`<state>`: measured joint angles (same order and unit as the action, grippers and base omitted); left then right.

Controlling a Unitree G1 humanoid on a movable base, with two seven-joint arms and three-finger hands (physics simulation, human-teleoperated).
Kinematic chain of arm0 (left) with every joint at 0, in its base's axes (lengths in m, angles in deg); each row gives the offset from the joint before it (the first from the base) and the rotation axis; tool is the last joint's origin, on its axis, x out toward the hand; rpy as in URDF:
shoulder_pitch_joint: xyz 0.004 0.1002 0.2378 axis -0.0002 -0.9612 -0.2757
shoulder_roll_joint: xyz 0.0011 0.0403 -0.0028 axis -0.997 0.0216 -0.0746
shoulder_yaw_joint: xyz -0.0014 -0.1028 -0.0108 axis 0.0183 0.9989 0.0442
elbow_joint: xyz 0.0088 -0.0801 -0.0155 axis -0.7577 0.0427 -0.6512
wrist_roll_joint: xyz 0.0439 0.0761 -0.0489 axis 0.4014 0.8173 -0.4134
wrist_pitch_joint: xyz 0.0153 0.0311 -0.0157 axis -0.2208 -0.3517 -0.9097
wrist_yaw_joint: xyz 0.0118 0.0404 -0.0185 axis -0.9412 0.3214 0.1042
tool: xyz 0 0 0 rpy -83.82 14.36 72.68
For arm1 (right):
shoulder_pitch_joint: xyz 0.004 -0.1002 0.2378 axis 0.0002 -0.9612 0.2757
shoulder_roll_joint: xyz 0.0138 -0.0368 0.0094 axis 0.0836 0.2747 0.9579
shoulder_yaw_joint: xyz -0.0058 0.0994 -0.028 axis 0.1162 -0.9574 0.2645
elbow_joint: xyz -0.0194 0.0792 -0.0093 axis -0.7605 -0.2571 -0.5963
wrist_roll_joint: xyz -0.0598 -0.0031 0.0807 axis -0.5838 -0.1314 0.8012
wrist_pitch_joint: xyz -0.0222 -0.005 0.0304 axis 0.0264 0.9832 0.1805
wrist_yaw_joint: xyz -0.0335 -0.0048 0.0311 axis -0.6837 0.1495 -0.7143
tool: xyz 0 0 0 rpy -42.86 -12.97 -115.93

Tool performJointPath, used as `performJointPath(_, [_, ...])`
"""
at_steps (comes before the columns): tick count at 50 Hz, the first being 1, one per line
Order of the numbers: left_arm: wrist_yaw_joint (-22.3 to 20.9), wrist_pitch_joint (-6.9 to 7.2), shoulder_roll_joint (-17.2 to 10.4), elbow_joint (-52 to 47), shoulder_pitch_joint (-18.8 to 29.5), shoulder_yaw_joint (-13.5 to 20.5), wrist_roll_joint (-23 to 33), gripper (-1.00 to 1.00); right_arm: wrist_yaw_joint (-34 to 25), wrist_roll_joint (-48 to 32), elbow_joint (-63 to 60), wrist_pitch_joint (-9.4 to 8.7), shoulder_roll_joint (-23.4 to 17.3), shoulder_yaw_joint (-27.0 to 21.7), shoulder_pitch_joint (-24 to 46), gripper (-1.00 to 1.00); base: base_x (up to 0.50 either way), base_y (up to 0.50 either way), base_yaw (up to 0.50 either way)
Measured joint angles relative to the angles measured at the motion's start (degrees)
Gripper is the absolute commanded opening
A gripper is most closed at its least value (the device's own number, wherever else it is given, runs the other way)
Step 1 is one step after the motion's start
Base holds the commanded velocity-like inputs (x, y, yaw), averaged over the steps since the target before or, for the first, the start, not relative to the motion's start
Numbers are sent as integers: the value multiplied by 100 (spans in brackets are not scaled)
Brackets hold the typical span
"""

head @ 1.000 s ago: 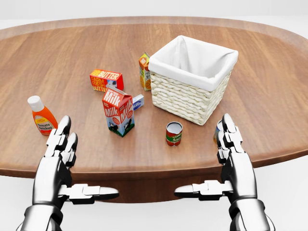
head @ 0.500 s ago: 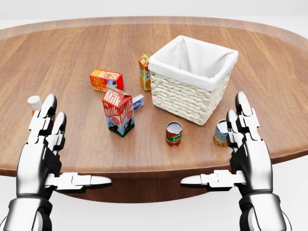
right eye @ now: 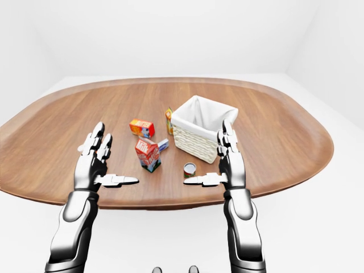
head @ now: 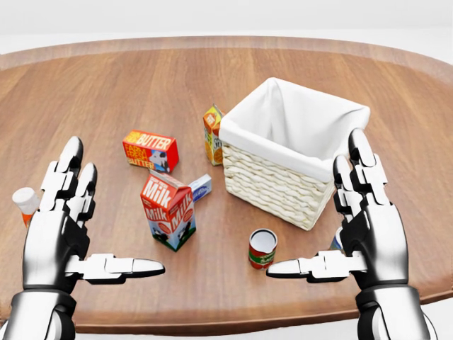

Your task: Pick up the tomato sauce, and put it in the basket.

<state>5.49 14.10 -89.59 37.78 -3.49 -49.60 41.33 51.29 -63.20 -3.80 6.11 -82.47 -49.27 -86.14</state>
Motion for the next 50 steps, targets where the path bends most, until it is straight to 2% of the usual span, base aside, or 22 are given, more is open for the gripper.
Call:
performJointPath(20, [-10, 0, 9, 33, -27, -21, 30, 95, -4, -25, 92, 0, 6, 8, 8, 100, 50, 0, 0])
performJointPath(38, [-16, 0, 17, 126, -36, -42, 52, 95, 97, -113, 151, 0, 10, 14, 44, 100, 0, 0, 0])
performJointPath(46, [-19, 0, 19, 148, -70, -46, 56, 95, 6, -40, 121, 0, 4, 12, -15, 100, 49, 0, 0])
performJointPath(50, [-19, 0, 20, 147, -44, -50, 56, 95, 27, -53, 153, 0, 4, 5, 30, 100, 3, 0, 0])
